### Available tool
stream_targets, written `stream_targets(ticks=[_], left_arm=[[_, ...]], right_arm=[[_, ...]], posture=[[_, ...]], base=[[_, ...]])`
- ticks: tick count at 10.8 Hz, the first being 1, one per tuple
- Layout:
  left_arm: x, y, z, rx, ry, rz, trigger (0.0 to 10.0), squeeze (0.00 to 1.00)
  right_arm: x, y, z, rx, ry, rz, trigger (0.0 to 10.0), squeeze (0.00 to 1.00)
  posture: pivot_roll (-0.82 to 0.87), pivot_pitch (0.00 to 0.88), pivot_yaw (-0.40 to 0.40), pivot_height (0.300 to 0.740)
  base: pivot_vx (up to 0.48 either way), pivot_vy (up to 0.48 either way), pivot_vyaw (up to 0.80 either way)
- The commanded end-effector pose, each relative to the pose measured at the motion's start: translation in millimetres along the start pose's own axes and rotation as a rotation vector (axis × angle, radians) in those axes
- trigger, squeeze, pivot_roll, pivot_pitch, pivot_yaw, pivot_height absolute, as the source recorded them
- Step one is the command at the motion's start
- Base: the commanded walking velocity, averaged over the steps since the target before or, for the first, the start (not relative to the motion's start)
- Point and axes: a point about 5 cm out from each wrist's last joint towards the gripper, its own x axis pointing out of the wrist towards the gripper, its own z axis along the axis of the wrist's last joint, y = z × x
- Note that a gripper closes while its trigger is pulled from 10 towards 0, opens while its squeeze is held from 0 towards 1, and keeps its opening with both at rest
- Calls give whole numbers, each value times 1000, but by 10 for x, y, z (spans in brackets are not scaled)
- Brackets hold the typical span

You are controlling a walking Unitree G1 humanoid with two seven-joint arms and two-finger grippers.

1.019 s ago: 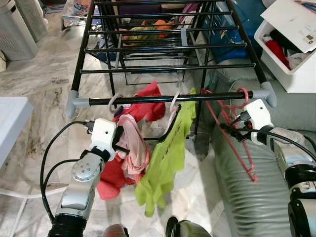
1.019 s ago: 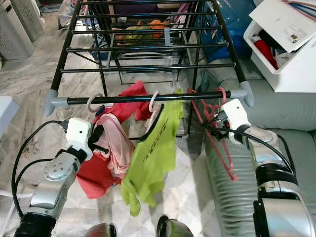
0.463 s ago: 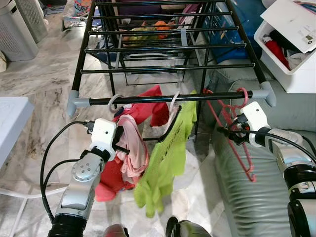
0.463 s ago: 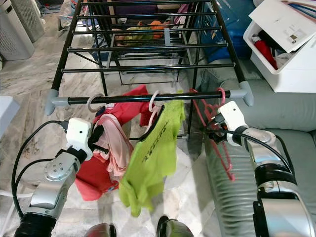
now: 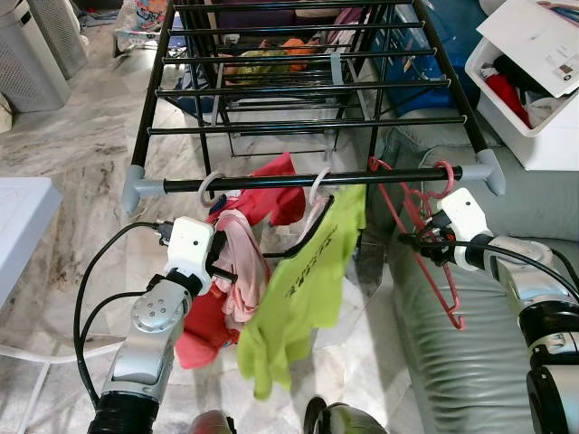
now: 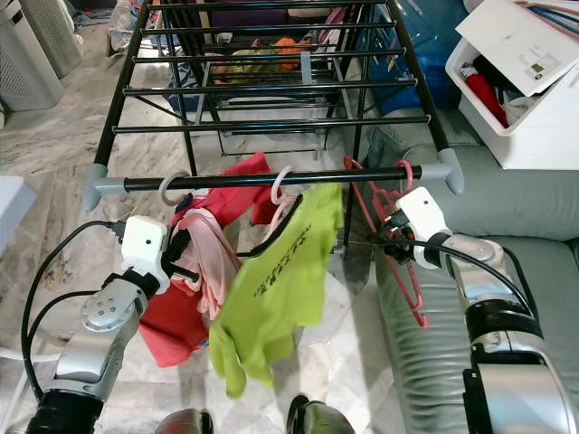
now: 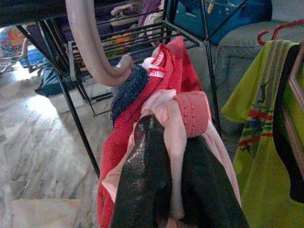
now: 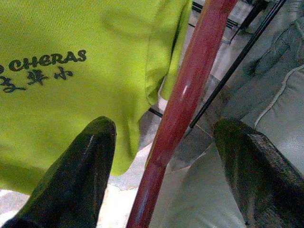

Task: Hang hanger

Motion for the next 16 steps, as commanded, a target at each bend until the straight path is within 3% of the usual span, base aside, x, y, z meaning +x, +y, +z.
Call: stream_targets(ticks=[1, 4, 5, 6, 7, 11, 12, 13, 16], left_arm=[[-11, 8, -21, 1, 16, 8, 10000, 0], [-9, 2, -26, 1, 19, 5, 10000, 0], [-4, 0, -30, 1, 21, 3, 10000, 0], [-2, -4, -34, 0, 23, 1, 10000, 0], [6, -13, -42, -2, 27, -1, 10000, 0], [29, -25, -50, 2, 32, -10, 10000, 0], [32, -24, -53, 2, 33, -9, 10000, 0], [36, -42, -57, 1, 33, -13, 10000, 0], [36, -42, -68, 4, 39, -16, 10000, 0]], right_arm=[[-41, -47, 36, -11, -2, -14, 0, 0], [-138, -77, -27, -3, 30, -9, 0, 0], [-175, -76, -51, 0, 48, 10, 2000, 0], [-205, -77, -67, 5, 62, 12, 6431, 0], [-244, -70, -95, 15, 73, 0, 10000, 0], [-313, -38, -119, 50, 85, -11, 10000, 0], [-322, -31, -119, 54, 87, -10, 588, 0], [-322, -42, -115, 56, 86, -19, 0, 0], [-319, -69, -121, 62, 98, -36, 0, 0]], posture=[[-24, 108, -2, 740], [-27, 109, 0, 740], [-38, 107, 1, 740], [-38, 107, 1, 740], [-45, 105, -2, 740], [-51, 98, 0, 740], [-53, 95, -1, 740], [-54, 94, -1, 740], [-53, 94, -4, 740]], base=[[0, 0, 0], [0, 0, 0], [0, 0, 0], [0, 0, 0], [0, 0, 0], [0, 0, 0], [0, 0, 0], [0, 0, 0], [0, 0, 0]])
